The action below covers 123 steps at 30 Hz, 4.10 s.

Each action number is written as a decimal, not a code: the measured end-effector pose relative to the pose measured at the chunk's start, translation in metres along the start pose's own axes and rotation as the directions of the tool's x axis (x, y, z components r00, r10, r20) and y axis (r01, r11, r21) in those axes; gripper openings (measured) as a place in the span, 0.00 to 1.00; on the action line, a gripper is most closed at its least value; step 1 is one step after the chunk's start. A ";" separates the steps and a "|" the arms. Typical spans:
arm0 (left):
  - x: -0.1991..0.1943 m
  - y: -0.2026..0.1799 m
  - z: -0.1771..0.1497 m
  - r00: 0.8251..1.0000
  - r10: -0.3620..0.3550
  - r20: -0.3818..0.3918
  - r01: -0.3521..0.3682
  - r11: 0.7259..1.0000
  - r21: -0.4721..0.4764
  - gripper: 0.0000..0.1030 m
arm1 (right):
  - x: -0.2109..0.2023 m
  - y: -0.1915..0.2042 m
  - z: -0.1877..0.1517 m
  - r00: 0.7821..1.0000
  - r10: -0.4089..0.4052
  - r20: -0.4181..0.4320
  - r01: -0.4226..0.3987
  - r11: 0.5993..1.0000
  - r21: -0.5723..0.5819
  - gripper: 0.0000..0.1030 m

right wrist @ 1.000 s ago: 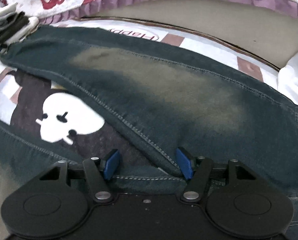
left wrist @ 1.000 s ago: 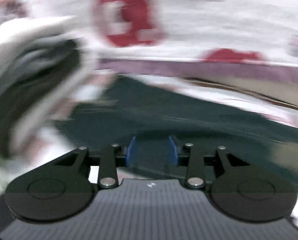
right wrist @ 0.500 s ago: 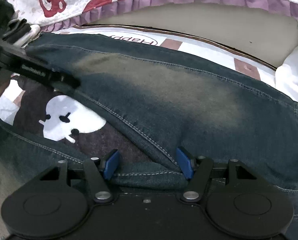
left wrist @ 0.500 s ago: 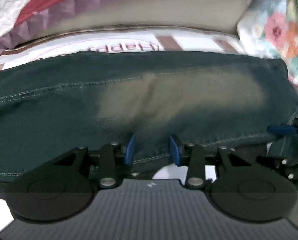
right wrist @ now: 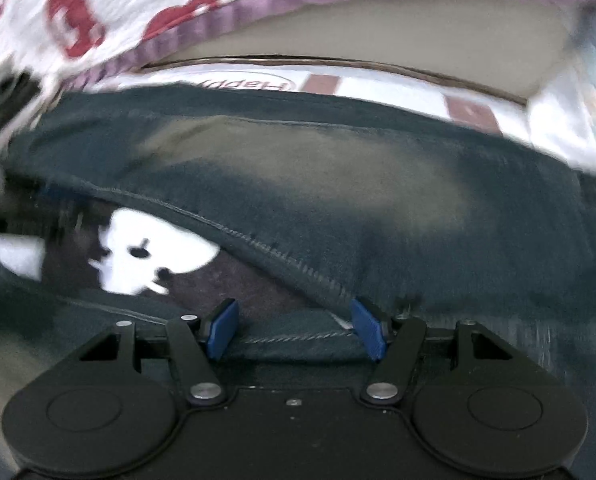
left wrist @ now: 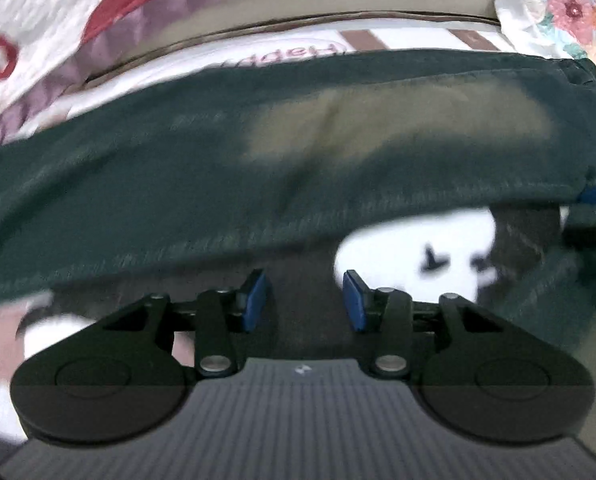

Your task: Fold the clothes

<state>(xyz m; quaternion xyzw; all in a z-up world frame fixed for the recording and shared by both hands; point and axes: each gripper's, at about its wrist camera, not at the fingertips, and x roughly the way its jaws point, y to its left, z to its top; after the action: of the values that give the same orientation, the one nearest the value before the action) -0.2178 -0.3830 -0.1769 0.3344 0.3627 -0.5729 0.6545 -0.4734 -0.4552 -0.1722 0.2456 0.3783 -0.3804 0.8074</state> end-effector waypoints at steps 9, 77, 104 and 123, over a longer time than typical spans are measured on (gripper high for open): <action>-0.086 0.085 -0.082 0.992 0.117 -0.048 -0.122 0.985 -0.125 0.44 | -0.090 0.038 -0.073 0.988 0.097 0.124 -0.105 0.993 0.056 0.66; -0.156 -0.043 -0.003 0.983 0.088 -0.163 0.060 0.678 0.733 0.51 | -0.083 -0.073 0.049 0.890 0.172 0.422 -0.220 0.973 0.066 0.08; -0.026 -0.051 0.004 0.988 0.080 0.134 -0.141 0.829 0.542 0.08 | -0.168 -0.177 0.172 0.928 0.312 -0.204 -0.278 0.944 0.178 0.47; -0.064 -0.048 -0.013 0.981 -0.008 0.192 -0.048 0.958 0.282 0.14 | -0.140 -0.060 0.156 0.849 0.527 -0.045 -0.523 0.849 0.070 0.40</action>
<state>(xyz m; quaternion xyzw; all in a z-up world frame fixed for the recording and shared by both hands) -0.2722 -0.3453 -0.1294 0.3725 0.2085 -0.6418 0.6370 -0.5145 -0.5379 0.0253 0.3736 0.3111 -0.1478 0.8613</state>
